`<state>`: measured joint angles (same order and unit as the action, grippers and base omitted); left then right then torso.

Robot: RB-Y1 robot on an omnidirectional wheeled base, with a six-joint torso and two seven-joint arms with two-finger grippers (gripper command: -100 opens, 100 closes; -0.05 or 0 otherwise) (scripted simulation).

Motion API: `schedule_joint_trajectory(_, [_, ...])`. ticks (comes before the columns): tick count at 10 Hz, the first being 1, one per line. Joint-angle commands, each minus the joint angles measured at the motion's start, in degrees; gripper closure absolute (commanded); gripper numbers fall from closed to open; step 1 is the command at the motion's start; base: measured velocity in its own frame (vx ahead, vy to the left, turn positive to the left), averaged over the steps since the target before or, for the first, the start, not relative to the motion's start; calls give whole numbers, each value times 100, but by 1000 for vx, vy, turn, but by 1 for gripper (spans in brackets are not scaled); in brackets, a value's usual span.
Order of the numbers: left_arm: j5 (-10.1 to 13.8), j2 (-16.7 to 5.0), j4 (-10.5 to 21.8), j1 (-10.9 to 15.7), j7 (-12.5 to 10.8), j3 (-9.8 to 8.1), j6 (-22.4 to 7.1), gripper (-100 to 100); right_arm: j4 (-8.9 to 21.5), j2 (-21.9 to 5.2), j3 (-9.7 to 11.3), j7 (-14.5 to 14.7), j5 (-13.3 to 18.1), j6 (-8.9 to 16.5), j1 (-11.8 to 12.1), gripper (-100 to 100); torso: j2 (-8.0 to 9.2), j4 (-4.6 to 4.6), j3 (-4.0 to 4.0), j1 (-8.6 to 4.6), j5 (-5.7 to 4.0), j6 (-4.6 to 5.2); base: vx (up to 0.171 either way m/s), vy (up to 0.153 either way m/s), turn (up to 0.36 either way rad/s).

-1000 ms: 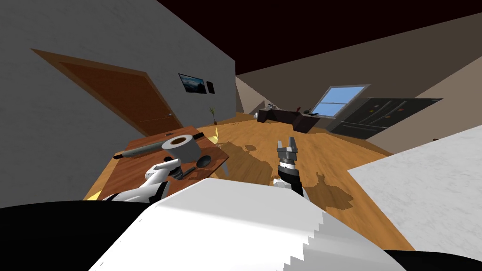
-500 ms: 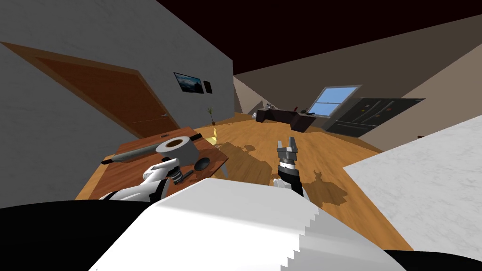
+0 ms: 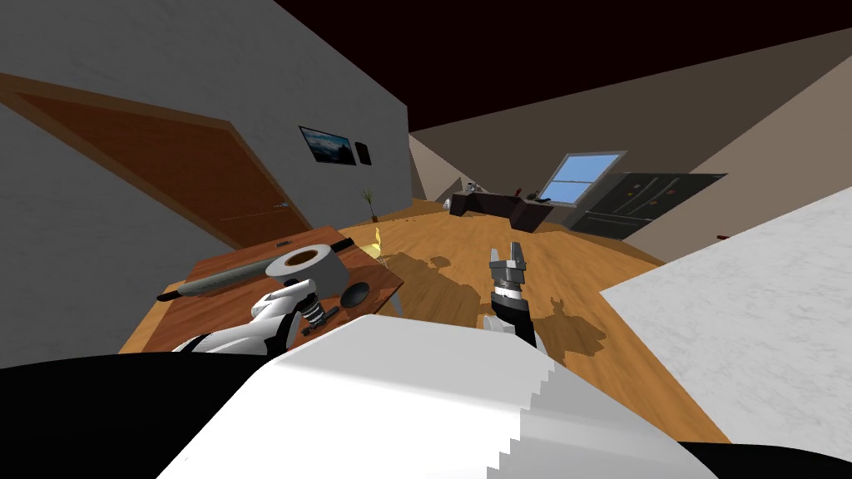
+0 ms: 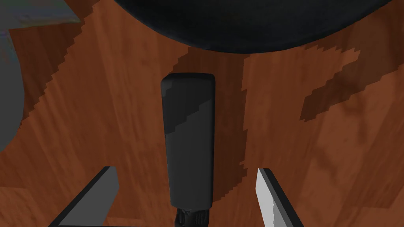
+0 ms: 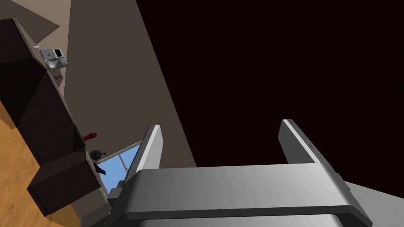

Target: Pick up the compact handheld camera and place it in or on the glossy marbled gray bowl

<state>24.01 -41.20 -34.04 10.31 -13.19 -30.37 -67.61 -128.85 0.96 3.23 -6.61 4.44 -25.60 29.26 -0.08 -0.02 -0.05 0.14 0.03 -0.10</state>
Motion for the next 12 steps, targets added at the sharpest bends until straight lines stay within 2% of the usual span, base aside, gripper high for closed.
schedule_joint_trajectory(1, [86, -31, 113, 49, 49, -36, -175, -100, 0, 0, 0, 0, 0, 0, 0, 0, 0, 0, 0, 0, 0, 0, 30, 42, -44])
schedule_joint_trajectory(2, [50, -32, 135, 65, 35, -17, -83, -100, 0, 0, 0, 0, 0, 0, 0, 0, 1, 0, 1, 1, 0, 0, 13, 20, -12])
schedule_joint_trajectory(3, [56, -37, 157, 74, 48, -19, -93, 0, 0, 0, 0, 0, 0, 0, 0, 0, 7, 1, 4, -6, -1, -1, 0, 0, 0])
schedule_joint_trajectory(4, [33, 64, 225, 57, 45, 12, 68, -100, 0, 0, 0, 0, 0, 0, 0, 0, 11, 2, 6, -12, -2, -1, 12, 21, 24])
schedule_joint_trajectory(6, [5, 190, 313, 37, 42, 51, 268, -100, 0, 0, 0, 0, 0, 0, 0, 0, 6, 1, 3, -2, 0, -1, 30, 42, 23])
schedule_joint_trajectory(7, [15, 160, 210, 12, 33, 34, 160, -100, 0, 0, 0, 0, 0, 0, 0, 0, 3, 1, 2, 1, 1, -1, 14, 19, 1])
schedule_joint_trajectory(8, [13, 173, 193, 2, 19, 37, 167, 100, 0, 0, 0, 0, 0, 0, 0, 0, 7, 1, 4, -7, -1, -1, 0, 0, 0])
schedule_joint_trajectory(12, [14, 174, 197, 2, 20, 37, 156, 100, 0, 0, 0, 0, 0, 0, 0, 0, 9, 2, 5, 2, 3, 0, 0, 0, 0])
